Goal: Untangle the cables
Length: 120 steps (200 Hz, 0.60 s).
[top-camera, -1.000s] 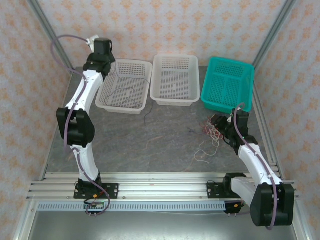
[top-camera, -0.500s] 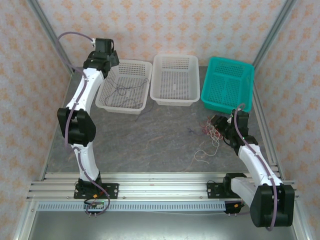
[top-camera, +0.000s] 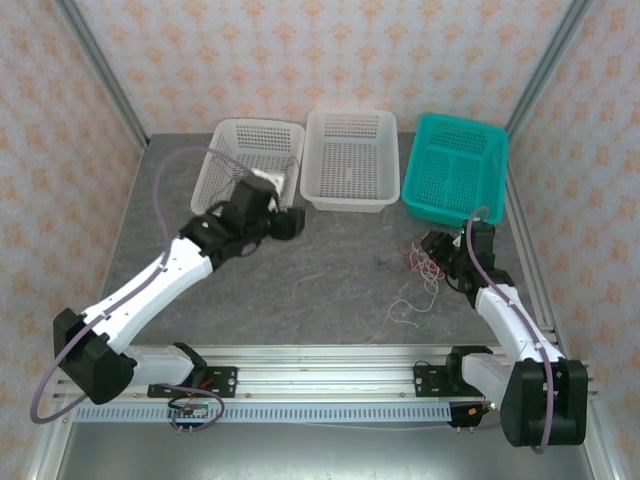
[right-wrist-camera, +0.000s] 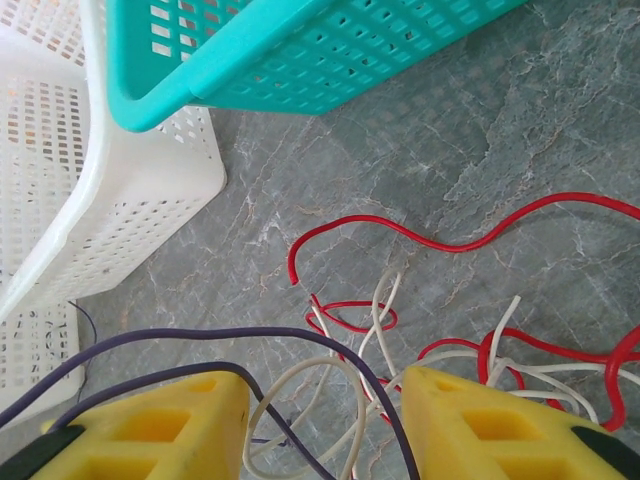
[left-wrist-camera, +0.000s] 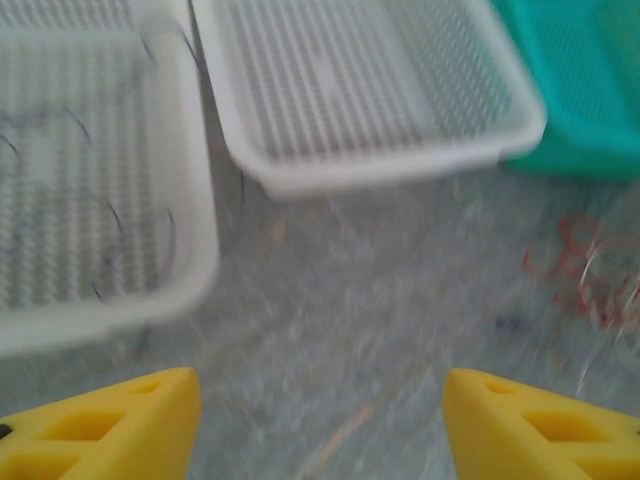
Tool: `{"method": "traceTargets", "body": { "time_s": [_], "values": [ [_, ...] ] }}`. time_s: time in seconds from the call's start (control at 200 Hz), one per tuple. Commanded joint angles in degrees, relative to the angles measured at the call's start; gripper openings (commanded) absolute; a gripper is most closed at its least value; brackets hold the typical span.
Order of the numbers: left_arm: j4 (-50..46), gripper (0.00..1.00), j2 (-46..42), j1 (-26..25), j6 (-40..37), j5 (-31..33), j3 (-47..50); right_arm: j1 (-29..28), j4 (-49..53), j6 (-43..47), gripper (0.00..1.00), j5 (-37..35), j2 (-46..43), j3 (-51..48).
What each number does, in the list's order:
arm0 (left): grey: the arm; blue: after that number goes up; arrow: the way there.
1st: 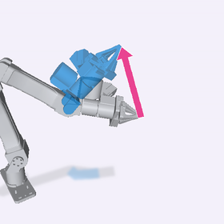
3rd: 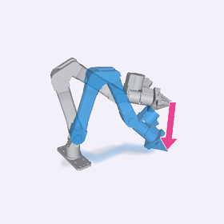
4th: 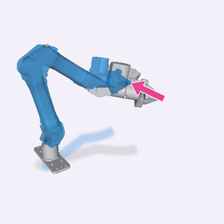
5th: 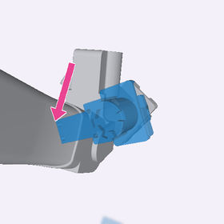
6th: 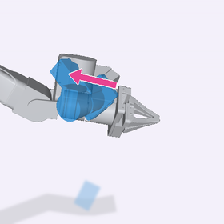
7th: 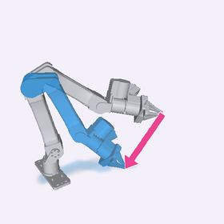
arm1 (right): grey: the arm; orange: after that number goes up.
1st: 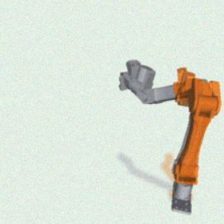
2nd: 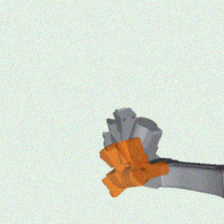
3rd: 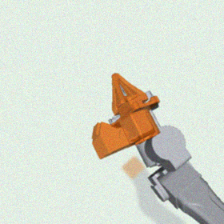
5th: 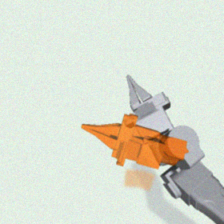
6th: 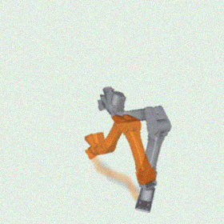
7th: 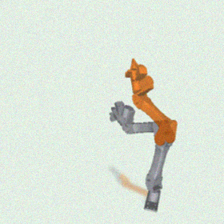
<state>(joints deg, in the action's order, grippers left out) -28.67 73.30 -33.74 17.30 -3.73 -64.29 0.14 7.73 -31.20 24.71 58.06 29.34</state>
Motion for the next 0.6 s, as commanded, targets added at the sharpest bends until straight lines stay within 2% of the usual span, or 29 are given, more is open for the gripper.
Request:
{"method": "traceTargets", "body": {
  "time_s": [0.0, 0.105, 0.26, 0.325, 0.4, 0.596],
  "values": [
    [4.8, 0.65, 2.0, -0.9, 0.6, 5.4, 6.6, -0.5, -1.4, -1.2, 0.44, 0.3, 0.9, 0.8],
    [6.2, 0.65, 6.8, -1.2, -2.2, 8.7, 7.0, -0.8, -1.4, -1.6, 0.44, 0.4, 1.1, 1.0],
    [14.2, 0.68, 15.7, -0.9, -3.4, 10.6, 4.8, -1.1, -1.3, -2.3, 0.44, 0.2, 0.7, 1.2],
    [17.9, 0.68, 19.3, 0.6, -3.1, 11.3, 4.0, -1.1, -0.9, -2.6, 0.44, 0.3, 0.2, 1.2],
    [21.9, 0.69, 22.5, 3.2, -2.3, 9.1, 3.5, -1.1, -0.1, -2.5, 0.44, 0.0, -0.9, 1.0],
    [26.2, 0.72, 25.0, 8.6, -2.4, 7.4, 3.4, -1.2, 1.6, -1.4, 0.44, -1.5, -3.6, 0.1]
  ]
}}
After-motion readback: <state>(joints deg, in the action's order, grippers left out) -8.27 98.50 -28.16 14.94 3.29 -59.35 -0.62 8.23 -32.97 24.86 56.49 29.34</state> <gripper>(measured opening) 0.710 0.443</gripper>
